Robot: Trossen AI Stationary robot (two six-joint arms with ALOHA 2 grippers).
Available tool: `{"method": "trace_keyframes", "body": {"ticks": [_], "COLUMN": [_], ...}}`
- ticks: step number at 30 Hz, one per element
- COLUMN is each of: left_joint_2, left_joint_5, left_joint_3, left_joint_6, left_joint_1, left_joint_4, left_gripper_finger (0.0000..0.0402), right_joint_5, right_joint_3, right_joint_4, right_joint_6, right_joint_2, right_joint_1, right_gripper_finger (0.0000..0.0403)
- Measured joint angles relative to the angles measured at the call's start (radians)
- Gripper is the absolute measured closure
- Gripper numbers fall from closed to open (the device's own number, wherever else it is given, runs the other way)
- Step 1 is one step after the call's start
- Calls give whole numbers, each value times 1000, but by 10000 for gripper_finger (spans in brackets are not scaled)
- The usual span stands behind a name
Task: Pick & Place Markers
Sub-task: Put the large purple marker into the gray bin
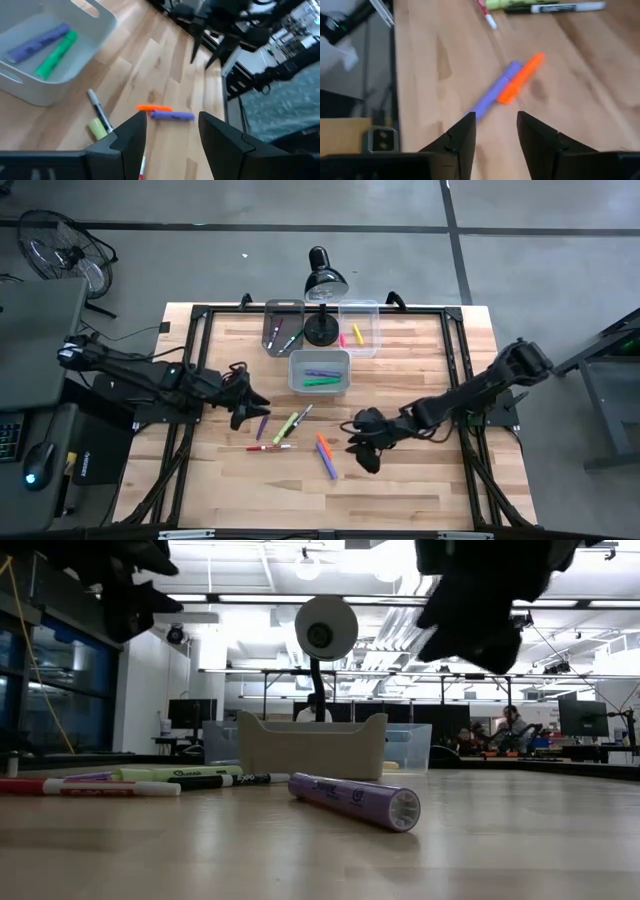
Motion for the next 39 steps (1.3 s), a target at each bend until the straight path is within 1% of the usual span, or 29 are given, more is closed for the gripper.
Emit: {"method": "trace_keyframes", "body": {"ticks": [3, 6, 10, 15, 19, 21, 24, 28, 32, 39], "left_joint_2": [0, 0, -4, -17, -16, -17, -16, -16, -16, -16], "left_joint_5": [0, -2, -8, 11, 24, 27, 23, 19, 20, 34], "left_joint_3": [0, 0, 0, 0, 0, 0, 0, 0, 0, 0], "left_joint_6": [1, 5, 32, 43, 96, 104, 107, 118, 118, 119], "left_joint_1": [-52, -103, -162, -220, -239, -238, -237, -238, -237, -237], "left_joint_4": [-2, -12, -34, -45, -57, -71, -74, -75, -76, -77], "left_gripper_finger": [225, 225, 225, 225, 225, 225, 225, 225, 225, 225], "right_joint_5": [-29, -67, -88, -92, -97, -103, -158, -217, -225, -215], "right_joint_3": [42, 147, 332, 568, 729, 789, 874, 971, 1043, 1048], "right_joint_4": [45, 10, -151, -415, -581, -631, -674, -794, -901, -913], "right_joint_6": [11, 5, 37, 249, 365, 409, 456, 495, 543, 594], "right_joint_2": [70, 163, 292, 427, 518, 566, 632, 726, 775, 778], "right_joint_1": [8, 13, 11, -3, -9, -11, -22, -27, -30, -29], "right_gripper_finger": [264, 263, 263, 263, 263, 263, 263, 263, 263, 263]}}
